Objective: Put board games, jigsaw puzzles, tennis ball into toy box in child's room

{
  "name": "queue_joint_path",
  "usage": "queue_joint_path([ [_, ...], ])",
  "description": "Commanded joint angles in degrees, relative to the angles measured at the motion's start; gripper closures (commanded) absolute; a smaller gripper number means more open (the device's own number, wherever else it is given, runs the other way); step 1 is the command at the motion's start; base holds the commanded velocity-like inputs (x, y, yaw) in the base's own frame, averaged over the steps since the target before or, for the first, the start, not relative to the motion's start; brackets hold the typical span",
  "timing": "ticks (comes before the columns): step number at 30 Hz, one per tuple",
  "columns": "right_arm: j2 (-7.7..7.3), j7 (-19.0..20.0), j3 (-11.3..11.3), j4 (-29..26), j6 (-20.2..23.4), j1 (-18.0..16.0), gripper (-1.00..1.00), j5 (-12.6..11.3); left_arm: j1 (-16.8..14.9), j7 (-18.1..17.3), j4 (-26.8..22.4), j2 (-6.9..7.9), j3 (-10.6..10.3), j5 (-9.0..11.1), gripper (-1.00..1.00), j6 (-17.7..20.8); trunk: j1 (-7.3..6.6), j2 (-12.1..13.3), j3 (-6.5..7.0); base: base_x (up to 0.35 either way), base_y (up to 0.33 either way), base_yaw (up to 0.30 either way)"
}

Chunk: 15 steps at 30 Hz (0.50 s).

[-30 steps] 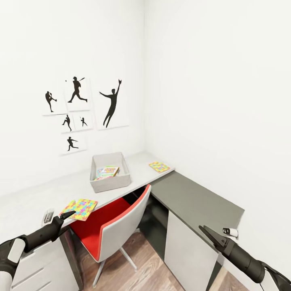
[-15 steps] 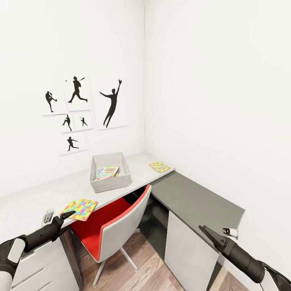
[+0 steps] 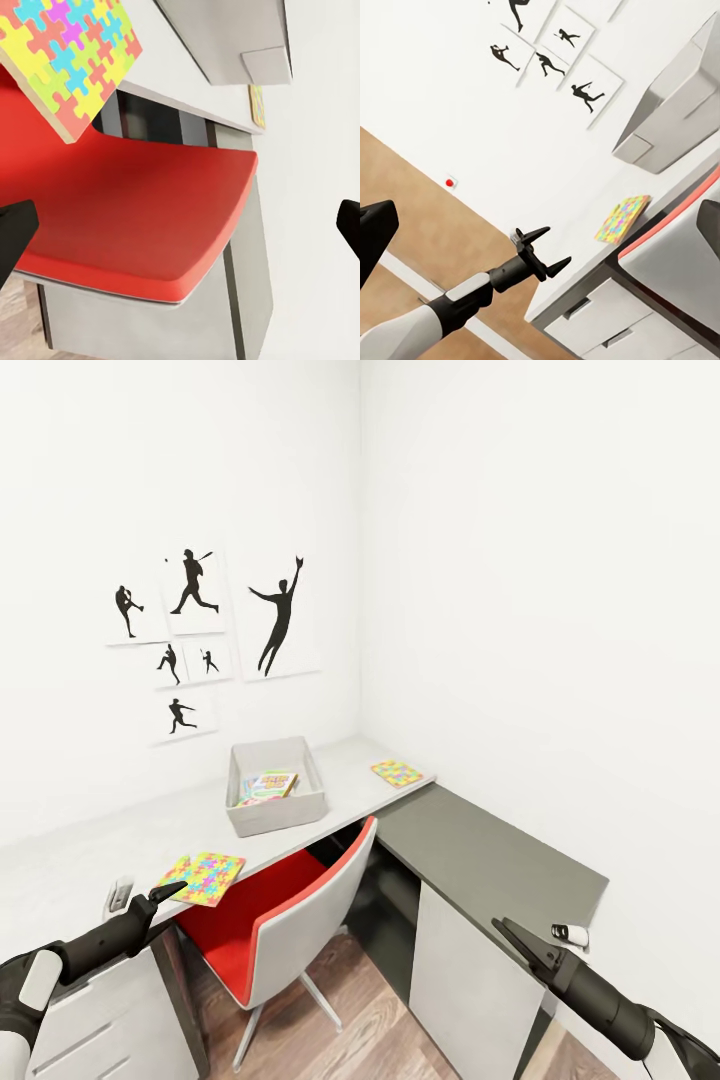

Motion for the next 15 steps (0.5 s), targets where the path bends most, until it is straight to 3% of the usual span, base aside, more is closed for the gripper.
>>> queue_joint_path([
  [1,-0.01,0.1,0.0,0.0,0.5,0.0,-1.00,-0.3,-0.1,-0.2,0.0,-0.01,0.2,-0.1,-1.00,0.3,0.01,-0.1,-0.08,0.000,0.002,0.000],
  [4,-0.01,0.1,0.0,0.0,0.5,0.0,-1.00,-0.3,-0.1,-0.2,0.0,0.00,0.2,-0.1,-1.00,0.3,0.01,-0.1,-0.08,0.000,0.001,0.000],
  [15,-0.12,0.7,-0.1,-0.6,0.5,0.0,-1.00,-0.7,-0.1,-0.2,0.0,0.07,0.2,-0.1,-1.00,0.3,2.42,-4.5,-2.06,0.000,0.000,0.000],
])
